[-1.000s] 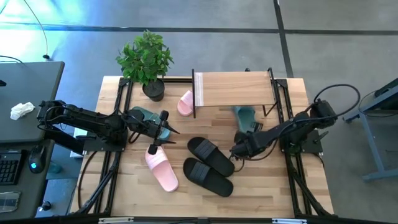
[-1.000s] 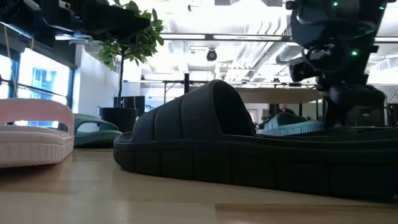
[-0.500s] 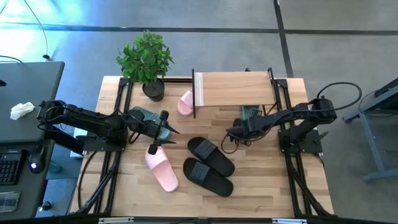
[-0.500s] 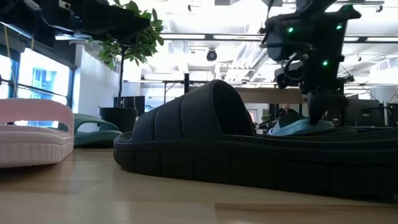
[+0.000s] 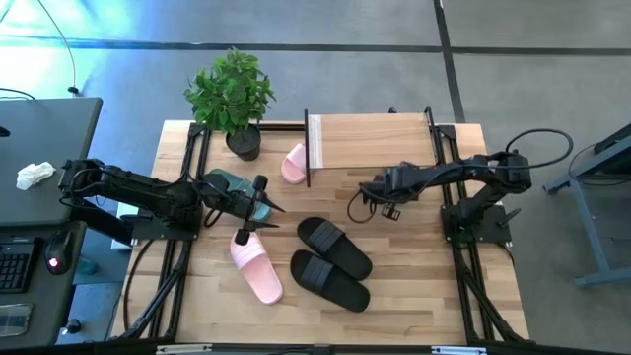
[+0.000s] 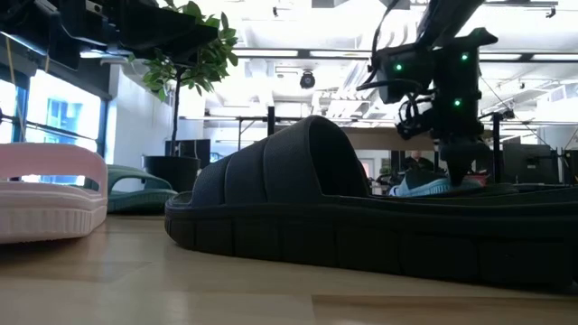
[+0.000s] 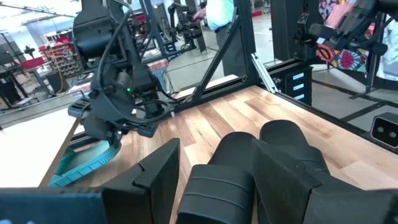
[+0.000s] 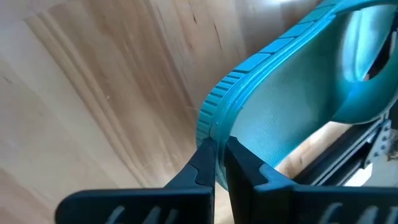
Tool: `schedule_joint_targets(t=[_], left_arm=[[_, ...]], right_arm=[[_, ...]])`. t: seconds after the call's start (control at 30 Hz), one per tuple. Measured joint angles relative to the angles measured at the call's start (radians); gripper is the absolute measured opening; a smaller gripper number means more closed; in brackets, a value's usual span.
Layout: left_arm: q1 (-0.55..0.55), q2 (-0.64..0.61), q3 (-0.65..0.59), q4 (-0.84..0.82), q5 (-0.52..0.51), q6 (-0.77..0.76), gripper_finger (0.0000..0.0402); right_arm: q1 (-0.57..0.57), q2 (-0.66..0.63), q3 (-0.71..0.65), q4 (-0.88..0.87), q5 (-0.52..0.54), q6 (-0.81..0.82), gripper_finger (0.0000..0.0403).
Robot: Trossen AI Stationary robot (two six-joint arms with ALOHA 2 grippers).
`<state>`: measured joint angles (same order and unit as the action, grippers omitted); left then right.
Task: Pick and place slides into the shelf
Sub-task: Put the right green slide under the shelf
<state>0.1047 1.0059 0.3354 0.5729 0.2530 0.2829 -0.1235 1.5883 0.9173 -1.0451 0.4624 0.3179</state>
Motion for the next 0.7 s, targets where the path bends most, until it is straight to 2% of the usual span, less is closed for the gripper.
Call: schedule_joint_targets(t=[0.27,0.53,0.7], left_arm=[[0.000,0.000,0.000,0.001,-0.044,0.000,0.0182],[0.000,0.000,0.000,0.001,-0.048,0.000,0.0182],[0.000,0.000,0.000,0.000,-0.048,0.000,0.0182]], right_arm=[[-0.043,-0.001,0.000,-0.049,-0.082,-0.008,0.0000],[-0.054,-0.001,0.000,-0.087,-0.107,0.003,0.0000],[-0.054,0.000,-0.001,-0.097,-0.173,0.023,0.0003]])
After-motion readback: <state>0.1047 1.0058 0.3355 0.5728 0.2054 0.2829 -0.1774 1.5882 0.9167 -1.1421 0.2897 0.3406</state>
